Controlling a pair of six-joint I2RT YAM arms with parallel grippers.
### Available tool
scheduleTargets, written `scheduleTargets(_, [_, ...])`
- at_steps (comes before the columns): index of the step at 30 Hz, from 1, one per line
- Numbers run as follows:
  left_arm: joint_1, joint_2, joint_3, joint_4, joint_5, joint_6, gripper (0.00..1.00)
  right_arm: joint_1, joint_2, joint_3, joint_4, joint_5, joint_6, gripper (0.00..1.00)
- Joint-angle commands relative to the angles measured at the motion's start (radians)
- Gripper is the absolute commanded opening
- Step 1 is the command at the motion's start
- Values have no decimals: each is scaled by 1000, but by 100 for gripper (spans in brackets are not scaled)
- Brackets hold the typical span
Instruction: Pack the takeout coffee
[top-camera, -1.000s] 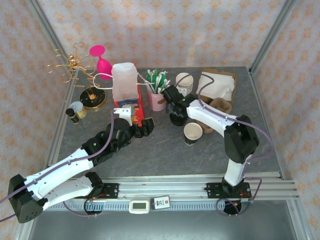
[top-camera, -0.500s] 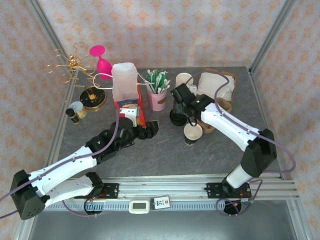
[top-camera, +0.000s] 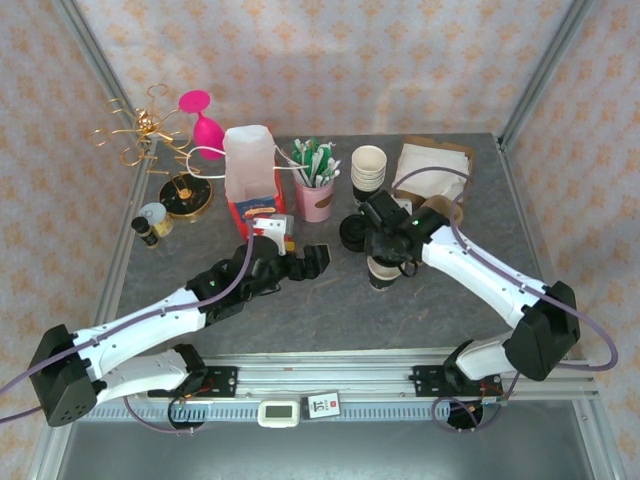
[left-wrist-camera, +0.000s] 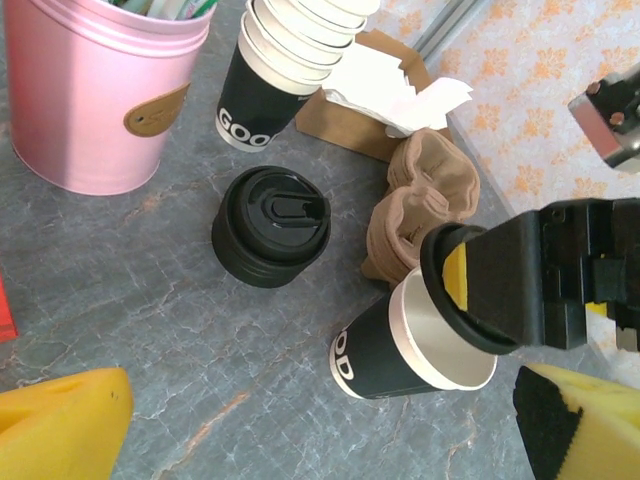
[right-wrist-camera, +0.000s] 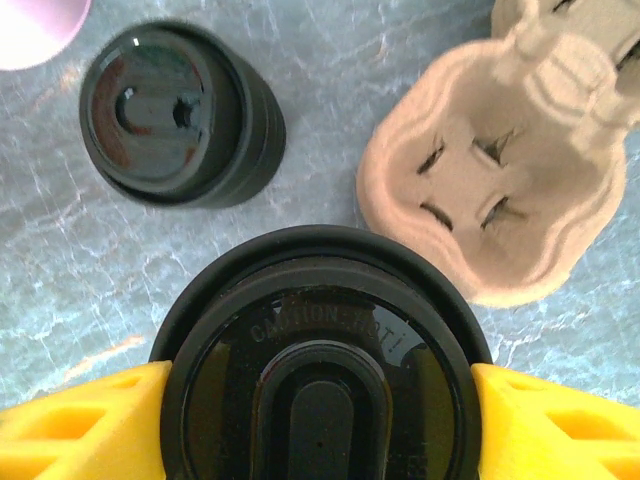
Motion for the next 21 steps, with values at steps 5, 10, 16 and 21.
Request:
scheduleTargets(5, [-8,28,1,52,14,-9,99,10,-17,-48,5,-56,20,71])
scheduleTargets(10, [-8,32,-3,51,12,-8,99,11,-6,-61,3,-50,15,71])
scheduleTargets(16, [-8,33,-5,51,7,-7,99,12,3,-68,17,-47,12,71])
scheduleTargets(21, [-8,33,-4,45,6,-4,99,14,-3,-80,26,-67,8,73])
